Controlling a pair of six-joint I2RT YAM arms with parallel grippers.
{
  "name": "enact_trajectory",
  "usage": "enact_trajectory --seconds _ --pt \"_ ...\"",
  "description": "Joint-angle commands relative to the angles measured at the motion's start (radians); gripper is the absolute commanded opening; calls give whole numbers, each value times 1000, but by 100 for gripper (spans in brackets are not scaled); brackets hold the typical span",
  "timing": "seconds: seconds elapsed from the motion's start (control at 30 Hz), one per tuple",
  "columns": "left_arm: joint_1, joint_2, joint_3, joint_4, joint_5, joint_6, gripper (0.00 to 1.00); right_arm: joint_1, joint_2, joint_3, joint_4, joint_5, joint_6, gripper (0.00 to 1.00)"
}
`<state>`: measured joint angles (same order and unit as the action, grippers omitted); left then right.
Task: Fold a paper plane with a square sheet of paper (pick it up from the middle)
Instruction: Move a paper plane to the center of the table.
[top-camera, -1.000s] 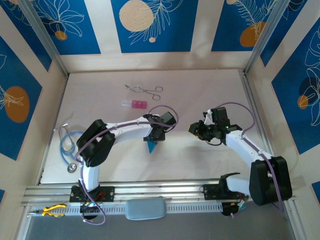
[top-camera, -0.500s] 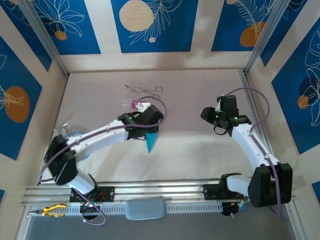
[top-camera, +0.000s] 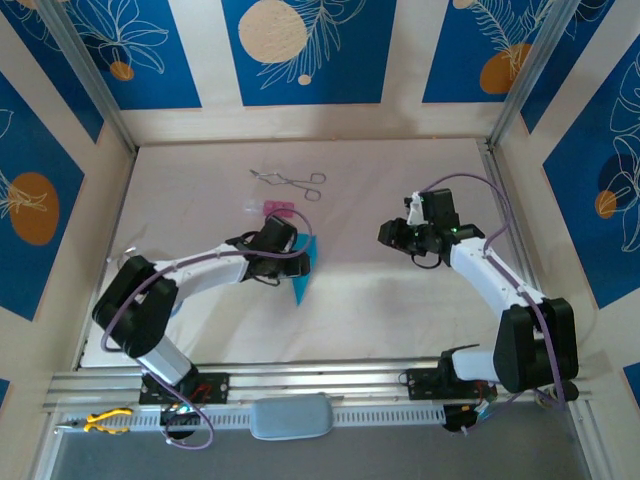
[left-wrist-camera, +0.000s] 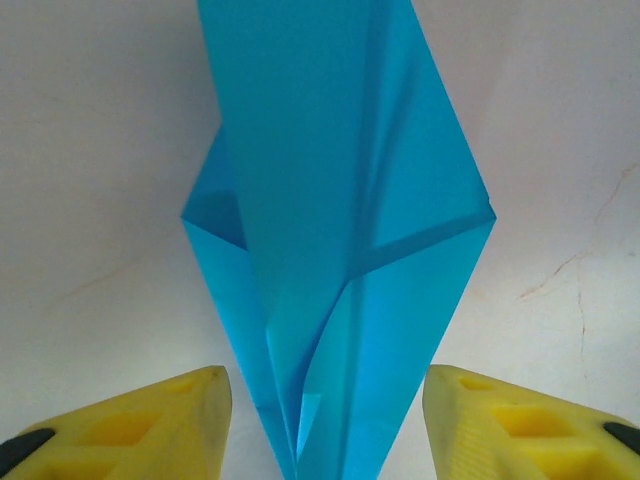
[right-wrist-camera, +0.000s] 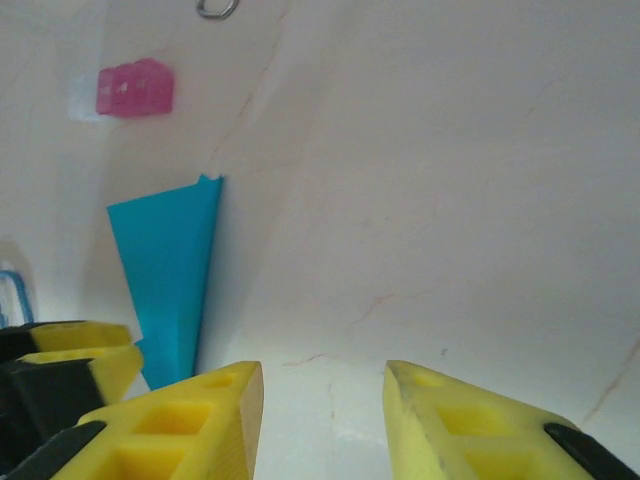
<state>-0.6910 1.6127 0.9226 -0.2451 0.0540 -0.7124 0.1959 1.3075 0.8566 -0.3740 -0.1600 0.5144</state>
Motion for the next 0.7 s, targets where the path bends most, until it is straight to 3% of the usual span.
enact_trajectory --seconds 0.0,0.4,0.67 --pt "6 19 10 33 42 -28 54 15 -8 -16 12 -48 22 36" --pt "6 80 -3 14 37 -48 53 42 -23 -63 41 -56 50 36" --pt "4 113 -10 72 105 -55 36 40 -34 -77 40 -50 54 36"
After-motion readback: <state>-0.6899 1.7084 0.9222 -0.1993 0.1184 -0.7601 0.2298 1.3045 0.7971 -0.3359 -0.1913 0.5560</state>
